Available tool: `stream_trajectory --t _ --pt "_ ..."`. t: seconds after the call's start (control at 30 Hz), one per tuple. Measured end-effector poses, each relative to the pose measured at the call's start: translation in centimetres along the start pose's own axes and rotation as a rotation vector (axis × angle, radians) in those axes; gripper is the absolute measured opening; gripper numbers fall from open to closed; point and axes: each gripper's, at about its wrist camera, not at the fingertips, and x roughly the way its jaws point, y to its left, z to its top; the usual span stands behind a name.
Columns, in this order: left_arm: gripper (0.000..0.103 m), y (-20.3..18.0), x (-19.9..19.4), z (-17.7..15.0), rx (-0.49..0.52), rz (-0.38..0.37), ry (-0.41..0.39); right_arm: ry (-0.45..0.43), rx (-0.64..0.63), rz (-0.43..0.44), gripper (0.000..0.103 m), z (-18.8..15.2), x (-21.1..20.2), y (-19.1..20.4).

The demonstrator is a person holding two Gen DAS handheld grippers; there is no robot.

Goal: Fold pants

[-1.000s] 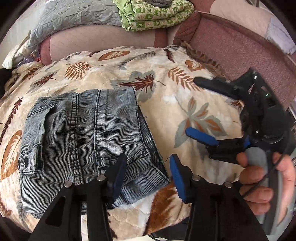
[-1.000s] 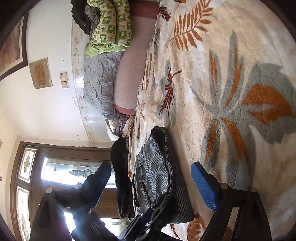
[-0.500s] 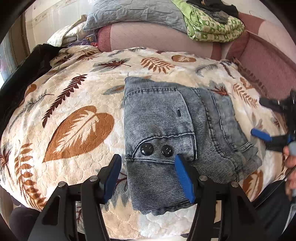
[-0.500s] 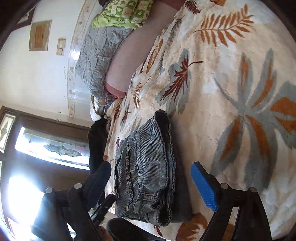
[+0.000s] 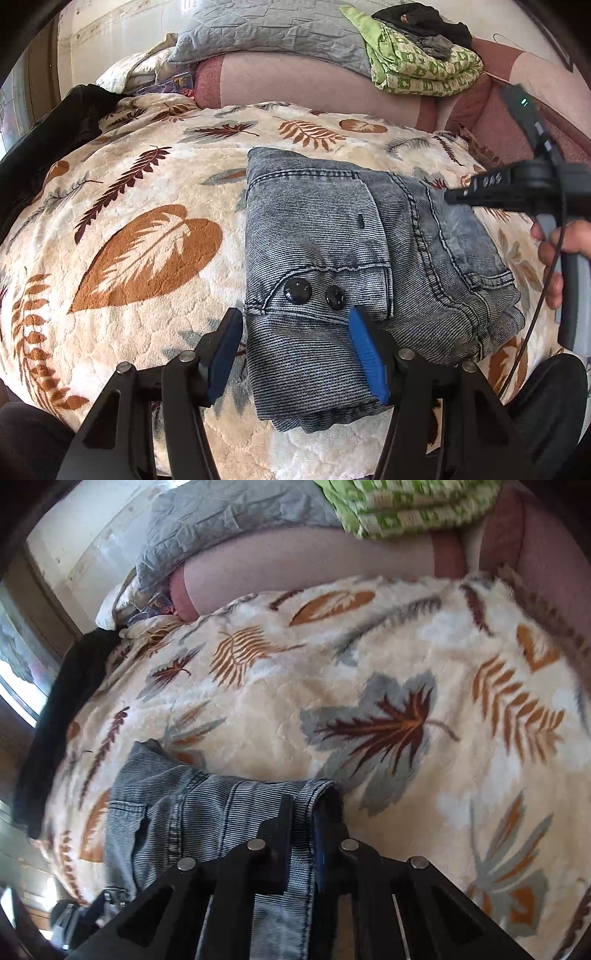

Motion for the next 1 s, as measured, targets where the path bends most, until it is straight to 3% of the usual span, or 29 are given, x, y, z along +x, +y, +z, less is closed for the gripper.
stream_trajectory --t 0.07,0.17,0.2,0.23,0.33,0.4,0.47,0.57,0.6,0.67,0.8,0.87,0.9,1.0 --pt "0.061 -0.2 0.2 0.1 0.004 -0.001 0.006 0.099 0.05 0.002 0.01 -0.8 2.9 -1.2" --pt "0.062 -0.6 0.0 0.0 0.037 0.018 -0.01 0.029 0.113 0.005 0.036 -0.7 0.9 -2.3" --pt "0.062 -0.4 0.1 0.0 0.029 0.013 -0.011 0.013 0.12 0.002 0.055 -0.5 -0.1 -2.3" --pt "0.062 -0.3 0.1 0.0 0.022 0.008 -0.01 -0.025 0.127 0.016 0.057 -0.3 -1.6 -2.2" --pt "0.062 -0.1 0.1 -0.1 0.01 -0.001 -0.01 -0.102 0.15 0.149 0.057 -1.1 -6.4 -1.1" --pt "0.062 -0.1 0.1 -0.1 0.005 -0.004 -0.011 -0.05 0.204 0.324 0.057 -2.8 -7.1 -0.2" --pt "0.062 0.0 0.1 -0.1 0.005 -0.008 -0.014 0.034 0.244 0.413 0.057 -5.4 -6.0 0.3" --pt "0.064 0.2 0.3 -0.1 -0.007 -0.022 -0.002 0.155 0.252 0.383 0.052 -9.6 -1.7 0.0" --pt "0.064 0.2 0.3 -0.1 -0.012 -0.022 -0.005 0.112 0.271 0.385 0.045 -9.9 -1.7 -0.5" --pt "0.064 0.6 0.1 0.1 -0.028 -0.036 0.001 0.113 0.294 0.383 0.044 -9.3 -2.5 -0.5" --pt "0.064 1.8 -1.6 0.7 -0.095 -0.075 -0.024 0.045 0.216 0.373 0.048 -8.7 -5.5 0.6" --pt "0.064 2.5 -2.8 0.7 -0.136 -0.056 -0.084 0.076 0.198 0.327 0.059 -9.4 -4.8 0.8" --pt "0.064 2.8 -3.0 0.7 -0.149 -0.053 -0.092 0.113 0.203 0.341 0.059 -10.2 -3.4 0.5" --pt "0.066 2.1 -0.6 0.1 -0.097 -0.052 0.038 0.076 0.175 0.349 0.059 -10.9 -3.9 0.7"
